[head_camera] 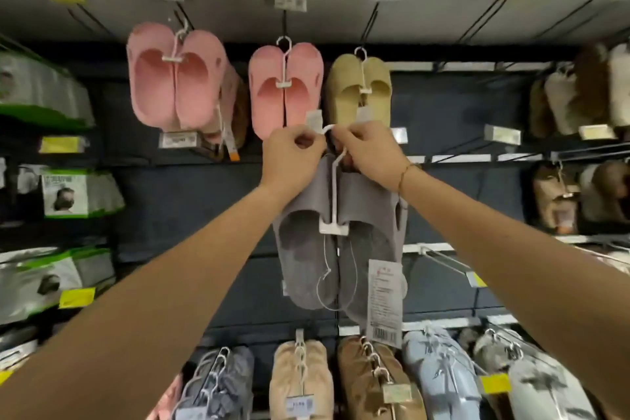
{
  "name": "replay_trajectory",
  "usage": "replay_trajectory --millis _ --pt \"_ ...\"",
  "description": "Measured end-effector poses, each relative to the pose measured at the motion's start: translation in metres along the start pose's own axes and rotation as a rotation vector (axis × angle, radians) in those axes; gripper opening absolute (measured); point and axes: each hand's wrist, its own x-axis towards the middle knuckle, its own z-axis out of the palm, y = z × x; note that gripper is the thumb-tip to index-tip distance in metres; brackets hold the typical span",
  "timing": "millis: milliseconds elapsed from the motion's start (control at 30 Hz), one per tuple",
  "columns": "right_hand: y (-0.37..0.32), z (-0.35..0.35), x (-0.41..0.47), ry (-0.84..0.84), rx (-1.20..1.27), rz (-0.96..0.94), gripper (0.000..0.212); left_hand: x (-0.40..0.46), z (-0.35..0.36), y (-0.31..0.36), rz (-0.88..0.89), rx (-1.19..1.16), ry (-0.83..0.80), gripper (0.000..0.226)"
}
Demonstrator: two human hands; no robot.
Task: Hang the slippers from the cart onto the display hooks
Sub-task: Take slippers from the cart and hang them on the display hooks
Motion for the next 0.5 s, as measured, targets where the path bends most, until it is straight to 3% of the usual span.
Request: replay_trajectory --millis 167,500 --pt "0.01 -0.05 0.03 0.05 -0.244 0.029 0.052 0.052 0.039 0.027 0.09 -0.108 -0.057 0.015" --pt "0.025 -0.099 0.121 0.167 -0.418 0.0 0.039 0.15 0.102 0.039 0.178 -0.145 -0.039 0.016"
